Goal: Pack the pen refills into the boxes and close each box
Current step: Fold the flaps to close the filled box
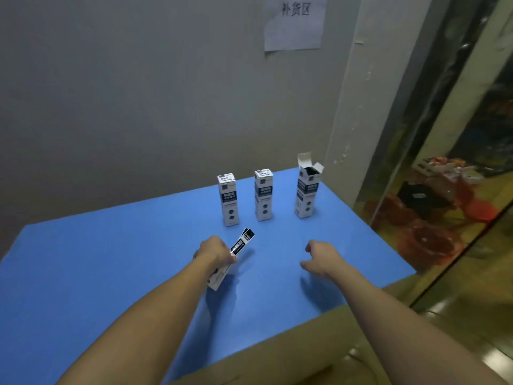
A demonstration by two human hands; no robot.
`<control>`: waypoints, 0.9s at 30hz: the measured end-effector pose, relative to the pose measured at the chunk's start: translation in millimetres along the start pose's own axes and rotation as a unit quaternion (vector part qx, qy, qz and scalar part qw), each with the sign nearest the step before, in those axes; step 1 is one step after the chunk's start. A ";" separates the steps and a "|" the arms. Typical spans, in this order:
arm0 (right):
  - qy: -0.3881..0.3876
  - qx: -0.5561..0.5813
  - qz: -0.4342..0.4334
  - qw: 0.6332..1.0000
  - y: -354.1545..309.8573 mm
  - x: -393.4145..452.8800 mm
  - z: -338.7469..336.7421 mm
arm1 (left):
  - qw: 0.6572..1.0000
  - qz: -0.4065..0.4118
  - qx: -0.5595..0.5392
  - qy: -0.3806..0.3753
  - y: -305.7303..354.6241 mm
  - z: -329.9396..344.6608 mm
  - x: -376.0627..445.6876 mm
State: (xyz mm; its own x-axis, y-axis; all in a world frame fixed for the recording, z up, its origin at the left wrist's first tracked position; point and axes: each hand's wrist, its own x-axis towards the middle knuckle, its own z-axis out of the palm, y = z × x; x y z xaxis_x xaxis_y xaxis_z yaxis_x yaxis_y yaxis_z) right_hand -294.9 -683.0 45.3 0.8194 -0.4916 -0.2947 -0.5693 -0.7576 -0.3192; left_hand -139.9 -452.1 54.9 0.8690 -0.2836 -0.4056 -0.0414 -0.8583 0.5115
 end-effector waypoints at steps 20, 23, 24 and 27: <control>0.029 -0.004 0.019 0.999 224.4 -20.9 -73.5 | 0.996 0.019 -0.068 0.045 158.4 132.0 -30.0; 0.017 -0.009 0.000 1.000 229.6 -6.8 -74.9 | 0.996 0.000 -0.074 0.050 160.9 136.9 -28.1; 0.013 -0.008 -0.004 1.000 229.3 -0.5 -75.0 | 0.996 -0.004 -0.076 0.051 161.3 137.3 -26.8; 0.002 -0.012 -0.027 1.000 222.0 21.5 -79.0 | 0.993 -0.013 -0.105 0.058 162.1 136.8 -17.9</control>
State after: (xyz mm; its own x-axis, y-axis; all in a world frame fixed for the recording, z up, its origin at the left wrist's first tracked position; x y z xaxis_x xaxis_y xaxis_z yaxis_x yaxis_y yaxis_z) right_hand -398.5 -895.7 39.2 0.8490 -0.4521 -0.2735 -0.5230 -0.7929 -0.3127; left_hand -229.7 -644.6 41.4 0.9201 -0.2003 -0.3367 0.0755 -0.7526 0.6541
